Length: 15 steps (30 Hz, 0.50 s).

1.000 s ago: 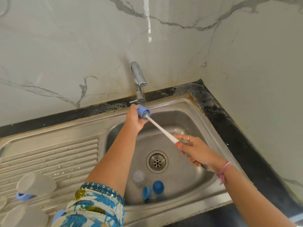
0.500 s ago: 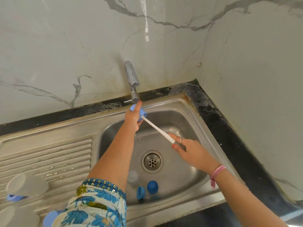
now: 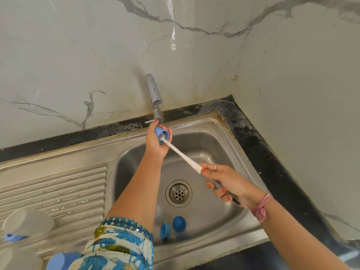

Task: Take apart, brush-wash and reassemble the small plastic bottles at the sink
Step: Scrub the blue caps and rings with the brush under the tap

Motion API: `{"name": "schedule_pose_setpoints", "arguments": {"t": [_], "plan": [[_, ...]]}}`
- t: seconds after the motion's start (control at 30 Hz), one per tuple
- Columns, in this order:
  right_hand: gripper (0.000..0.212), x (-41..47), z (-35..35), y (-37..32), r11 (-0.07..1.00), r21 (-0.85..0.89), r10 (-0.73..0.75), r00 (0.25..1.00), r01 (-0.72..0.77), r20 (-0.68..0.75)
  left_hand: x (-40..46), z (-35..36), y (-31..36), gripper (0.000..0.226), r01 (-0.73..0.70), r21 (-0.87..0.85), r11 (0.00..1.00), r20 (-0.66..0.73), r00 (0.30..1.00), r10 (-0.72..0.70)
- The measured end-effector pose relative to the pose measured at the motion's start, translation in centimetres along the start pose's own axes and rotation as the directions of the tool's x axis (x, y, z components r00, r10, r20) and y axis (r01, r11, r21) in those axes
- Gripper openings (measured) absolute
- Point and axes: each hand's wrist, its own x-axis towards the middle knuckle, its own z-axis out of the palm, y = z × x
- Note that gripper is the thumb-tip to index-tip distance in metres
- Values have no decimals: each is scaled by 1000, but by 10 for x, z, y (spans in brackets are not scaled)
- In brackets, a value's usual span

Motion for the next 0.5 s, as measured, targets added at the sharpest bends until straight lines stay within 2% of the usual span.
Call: {"name": "schedule_pose_setpoints", "arguments": {"t": [0.07,0.1,0.17,0.2,0.27,0.3,0.33,0.37,0.4,0.43,0.5], "plan": [[27,0,-2,-2,975,202,80,992,-98,99,0,2,0,16,-21,26,999,15,1000,20],[28,0,-2,-2,960,250,94,988,-123,124,1,2,1,22,-17,103,994,7,1000,16],[28,2,-2,0,964,234,99,988,-125,121,7,0,4,33,-13,348,937,-48,998,32],[27,3,-2,2,977,183,92,991,-108,96,9,-1,5,35,-15,431,902,-70,996,50],[28,4,-1,4,999,15,49,999,-49,3,11,-3,8,31,-37,468,883,-52,996,70],[32,5,0,5,992,-128,8,998,-15,-58,11,-3,9,28,-43,459,888,-36,997,67],[35,6,2,6,941,-336,-64,991,20,-120,10,-3,9,27,-36,446,894,-35,998,58],[38,7,2,5,814,-579,-168,973,47,-158,11,-3,9,28,-22,428,904,-43,998,44],[40,7,3,6,614,-788,-282,946,49,-161,11,-4,9,28,-2,382,924,-59,998,27],[43,7,4,8,405,-914,-379,912,14,-154,10,-5,9,27,22,327,945,-69,998,0],[47,5,10,11,125,-989,-518,846,-74,-129,11,-5,10,29,52,310,949,-91,995,-25]]}}
